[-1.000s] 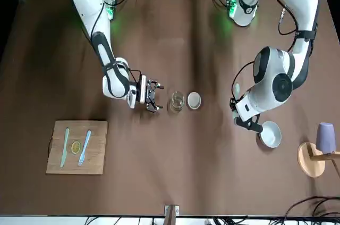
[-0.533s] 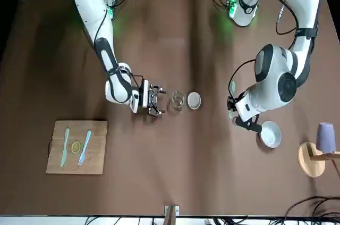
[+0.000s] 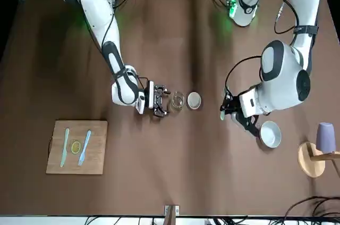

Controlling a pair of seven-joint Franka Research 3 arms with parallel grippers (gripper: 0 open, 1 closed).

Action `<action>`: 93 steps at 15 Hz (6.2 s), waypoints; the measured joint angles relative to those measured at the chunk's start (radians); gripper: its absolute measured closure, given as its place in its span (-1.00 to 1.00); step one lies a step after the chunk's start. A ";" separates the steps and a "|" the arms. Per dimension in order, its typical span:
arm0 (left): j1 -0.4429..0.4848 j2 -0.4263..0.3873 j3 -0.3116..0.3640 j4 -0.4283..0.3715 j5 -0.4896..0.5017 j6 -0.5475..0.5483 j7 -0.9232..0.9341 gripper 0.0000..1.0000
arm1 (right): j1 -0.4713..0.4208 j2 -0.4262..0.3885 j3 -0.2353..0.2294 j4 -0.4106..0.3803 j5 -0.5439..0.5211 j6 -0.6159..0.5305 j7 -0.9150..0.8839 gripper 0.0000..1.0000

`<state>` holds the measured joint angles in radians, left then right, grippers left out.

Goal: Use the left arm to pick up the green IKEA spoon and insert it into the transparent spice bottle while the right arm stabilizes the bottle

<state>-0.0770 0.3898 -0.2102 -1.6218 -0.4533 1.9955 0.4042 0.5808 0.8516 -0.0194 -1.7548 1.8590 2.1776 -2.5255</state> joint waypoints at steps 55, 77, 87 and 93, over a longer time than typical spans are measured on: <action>-0.001 0.389 -0.065 -0.190 -0.985 -0.313 2.140 0.54 | 0.086 0.073 0.000 0.086 0.109 0.001 0.000 -1.00; 0.001 0.436 -0.065 -0.138 -0.962 -0.250 2.199 -1.00 | 0.084 0.073 -0.006 0.086 0.110 0.001 0.000 -1.00; 0.092 0.224 -0.064 -0.002 -0.654 -0.278 1.754 -1.00 | 0.018 0.068 -0.010 0.077 0.045 -0.018 -0.015 -1.00; 0.120 0.168 -0.063 0.147 -0.508 -0.354 1.344 -1.00 | -0.076 0.039 -0.006 0.030 -0.141 -0.095 -0.013 -1.00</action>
<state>0.0427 0.5578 -0.2732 -1.4747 -0.9613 1.6417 1.7486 0.5045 0.8902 -0.0258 -1.7246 1.7180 2.0823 -2.5385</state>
